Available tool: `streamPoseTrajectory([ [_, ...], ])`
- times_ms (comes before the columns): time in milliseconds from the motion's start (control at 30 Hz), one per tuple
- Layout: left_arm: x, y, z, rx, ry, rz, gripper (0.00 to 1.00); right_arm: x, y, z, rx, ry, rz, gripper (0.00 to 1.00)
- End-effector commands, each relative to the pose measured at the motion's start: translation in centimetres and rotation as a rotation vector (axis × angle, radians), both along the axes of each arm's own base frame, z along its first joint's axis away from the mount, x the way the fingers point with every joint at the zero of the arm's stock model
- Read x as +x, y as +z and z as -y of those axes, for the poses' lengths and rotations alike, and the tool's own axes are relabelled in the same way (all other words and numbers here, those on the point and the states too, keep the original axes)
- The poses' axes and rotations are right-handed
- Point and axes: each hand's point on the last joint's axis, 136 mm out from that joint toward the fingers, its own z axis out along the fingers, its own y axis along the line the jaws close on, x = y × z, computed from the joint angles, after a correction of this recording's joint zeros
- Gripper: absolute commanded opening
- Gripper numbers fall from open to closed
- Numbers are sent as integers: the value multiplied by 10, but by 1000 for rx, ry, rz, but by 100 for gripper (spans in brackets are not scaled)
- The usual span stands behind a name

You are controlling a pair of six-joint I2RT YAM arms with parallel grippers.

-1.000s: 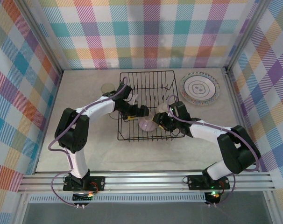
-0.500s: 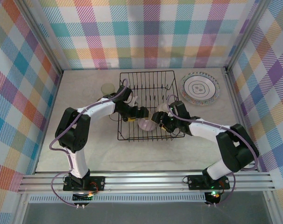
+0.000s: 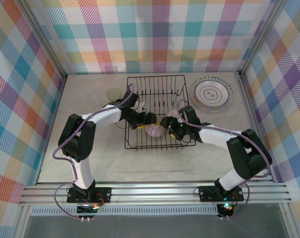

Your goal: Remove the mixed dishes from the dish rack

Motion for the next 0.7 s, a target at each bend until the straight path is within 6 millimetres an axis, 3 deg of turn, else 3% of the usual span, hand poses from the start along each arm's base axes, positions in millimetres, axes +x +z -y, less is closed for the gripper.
streamPoseTrajectory([
  [0, -5, -9, 2, -10, 3, -28, 79, -31, -59, 34, -166, -64, -193, 80],
  [200, -6, -6, 2, -17, 3, -28, 74, -28, -49, 35, -173, -55, -153, 79],
  [467, -12, -14, 2, -27, -3, -48, 69, -22, -33, 25, -139, -12, -102, 95],
  [667, -13, -15, 2, -28, -3, -49, 68, -14, -27, 18, -123, -4, -87, 97],
])
